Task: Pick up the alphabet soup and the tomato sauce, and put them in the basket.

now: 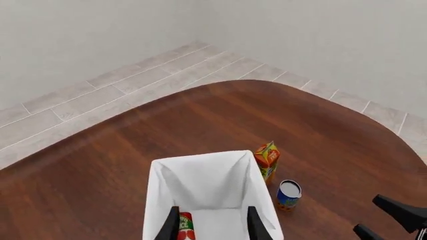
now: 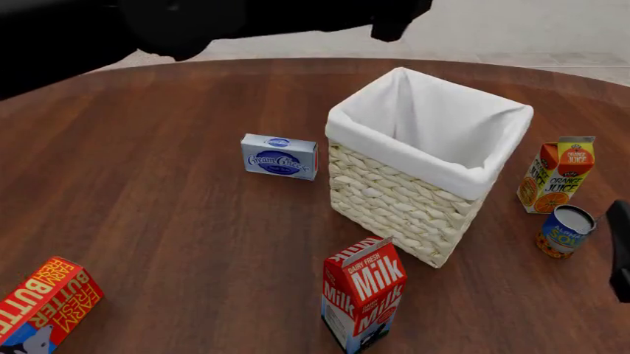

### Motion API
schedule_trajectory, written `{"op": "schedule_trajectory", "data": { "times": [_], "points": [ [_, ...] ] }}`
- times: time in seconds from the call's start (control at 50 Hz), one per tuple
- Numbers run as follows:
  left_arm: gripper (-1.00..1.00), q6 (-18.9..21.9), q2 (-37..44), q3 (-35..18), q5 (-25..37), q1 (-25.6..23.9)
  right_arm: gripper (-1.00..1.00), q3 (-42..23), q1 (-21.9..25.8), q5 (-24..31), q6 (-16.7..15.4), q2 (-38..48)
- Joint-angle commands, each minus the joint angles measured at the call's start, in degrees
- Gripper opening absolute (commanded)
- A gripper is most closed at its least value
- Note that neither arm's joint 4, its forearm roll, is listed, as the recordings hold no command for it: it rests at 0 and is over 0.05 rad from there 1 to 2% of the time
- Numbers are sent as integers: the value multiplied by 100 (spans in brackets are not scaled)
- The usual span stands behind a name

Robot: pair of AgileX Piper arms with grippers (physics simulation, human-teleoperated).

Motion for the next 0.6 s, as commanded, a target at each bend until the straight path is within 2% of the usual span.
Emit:
{"op": "schedule_trajectory", "data": {
  "times": [0.02,0.2,0.42,0.6],
  "points": [
    [100,-91,-175,140,-128,-23,100,-279,-187,178,-165,261],
    [100,-169,-256,181,-273,-38,100,-506,-296,577,-171,196],
    [100,-241,-472,294,-402,-80,100,-500,-532,657,-287,357],
    [100,-260,-702,349,-450,-89,100,-407,-665,523,-192,618]
  ]
}}
